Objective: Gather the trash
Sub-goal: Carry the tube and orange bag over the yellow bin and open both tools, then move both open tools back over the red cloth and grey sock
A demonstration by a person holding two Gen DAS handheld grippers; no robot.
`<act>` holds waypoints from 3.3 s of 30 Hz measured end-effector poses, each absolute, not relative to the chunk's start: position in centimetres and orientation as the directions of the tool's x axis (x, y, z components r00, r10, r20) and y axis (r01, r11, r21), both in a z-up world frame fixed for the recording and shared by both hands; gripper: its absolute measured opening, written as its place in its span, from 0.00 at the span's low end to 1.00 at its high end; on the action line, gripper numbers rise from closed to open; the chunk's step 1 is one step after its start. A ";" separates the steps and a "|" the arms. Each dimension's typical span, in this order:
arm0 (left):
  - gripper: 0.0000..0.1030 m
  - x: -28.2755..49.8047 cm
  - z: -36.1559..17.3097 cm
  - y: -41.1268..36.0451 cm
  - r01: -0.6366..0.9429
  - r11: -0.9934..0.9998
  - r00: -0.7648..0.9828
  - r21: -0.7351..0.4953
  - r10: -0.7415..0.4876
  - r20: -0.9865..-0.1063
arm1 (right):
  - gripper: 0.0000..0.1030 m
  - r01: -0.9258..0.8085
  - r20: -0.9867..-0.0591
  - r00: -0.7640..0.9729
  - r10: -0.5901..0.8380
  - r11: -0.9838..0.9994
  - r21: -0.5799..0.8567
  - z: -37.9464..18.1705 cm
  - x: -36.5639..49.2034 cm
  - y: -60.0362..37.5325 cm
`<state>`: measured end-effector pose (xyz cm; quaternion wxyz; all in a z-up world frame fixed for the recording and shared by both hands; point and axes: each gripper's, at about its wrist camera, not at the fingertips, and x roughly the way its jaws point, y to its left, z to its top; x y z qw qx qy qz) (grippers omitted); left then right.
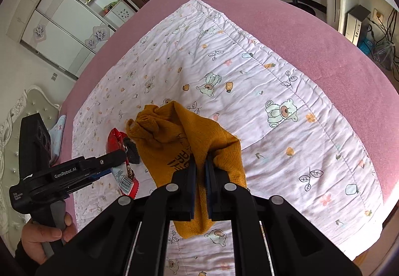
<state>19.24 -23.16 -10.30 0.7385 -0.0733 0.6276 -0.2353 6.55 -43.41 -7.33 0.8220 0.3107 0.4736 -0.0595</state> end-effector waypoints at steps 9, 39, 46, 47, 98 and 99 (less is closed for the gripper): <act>0.36 11.1 -8.6 -27.5 0.462 0.789 0.033 -0.405 -0.471 -0.881 | 0.06 0.538 -0.797 0.603 0.039 0.718 0.442 -5.2 -5.6 -45.2; 0.36 -23.9 -15.8 -50.9 0.833 0.373 -0.334 -0.408 -0.248 -0.909 | 0.07 0.896 -0.886 0.431 -0.171 0.194 0.399 -11.1 -45.5 -54.3; 0.57 -26.4 -17.9 -51.8 0.855 0.347 -0.342 -0.386 -0.182 -0.922 | 0.19 0.899 -0.891 0.429 -0.148 0.162 0.407 -12.8 -47.1 -54.4; 0.66 -26.6 -18.1 -51.8 0.860 0.343 -0.336 -0.378 -0.177 -0.925 | 0.20 0.901 -0.892 0.427 -0.146 0.152 0.406 -13.0 -47.3 -54.6; 0.76 8.1 -6.3 -21.9 0.440 0.826 0.147 -0.351 -0.452 -0.880 | 0.31 0.397 -0.799 0.580 0.160 0.801 0.449 -5.3 -4.7 -39.8; 0.76 9.0 -6.2 -20.9 0.419 0.838 0.160 -0.349 -0.447 -0.880 | 0.31 0.375 -0.799 0.575 0.174 0.812 0.446 -5.3 -3.5 -39.0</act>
